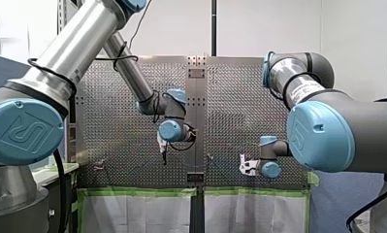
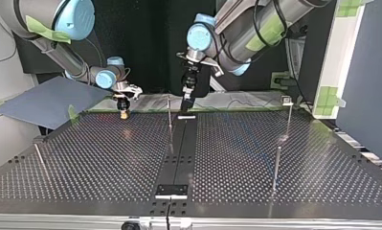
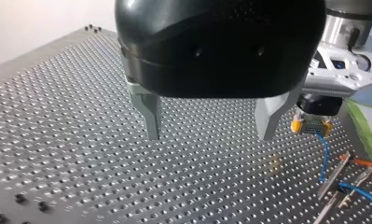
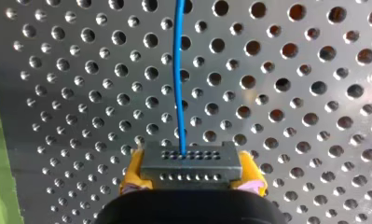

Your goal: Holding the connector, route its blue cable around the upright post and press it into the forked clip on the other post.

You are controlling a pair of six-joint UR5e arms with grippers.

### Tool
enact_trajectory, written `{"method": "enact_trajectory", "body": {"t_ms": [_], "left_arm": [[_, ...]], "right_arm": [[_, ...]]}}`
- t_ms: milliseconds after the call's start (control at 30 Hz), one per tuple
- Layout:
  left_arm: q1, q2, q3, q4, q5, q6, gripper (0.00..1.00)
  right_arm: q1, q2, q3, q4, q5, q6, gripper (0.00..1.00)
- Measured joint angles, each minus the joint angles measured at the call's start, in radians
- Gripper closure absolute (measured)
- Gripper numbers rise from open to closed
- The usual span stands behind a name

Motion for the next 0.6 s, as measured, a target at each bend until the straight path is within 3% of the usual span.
{"method": "enact_trajectory", "body": {"t_ms": [367,600], "left_arm": [[-0.008,0.096,-0.096,0.042,0.002,0.013,0.00],[-0.009,0.152,-0.152,0.044,0.004,-0.012,0.00]], "right_arm": [[0.005,0.000,0.000,0.000,0.000,0.000,1.00],[0.005,0.000,0.000,-0.001,0.000,0.001,1.00]]}}
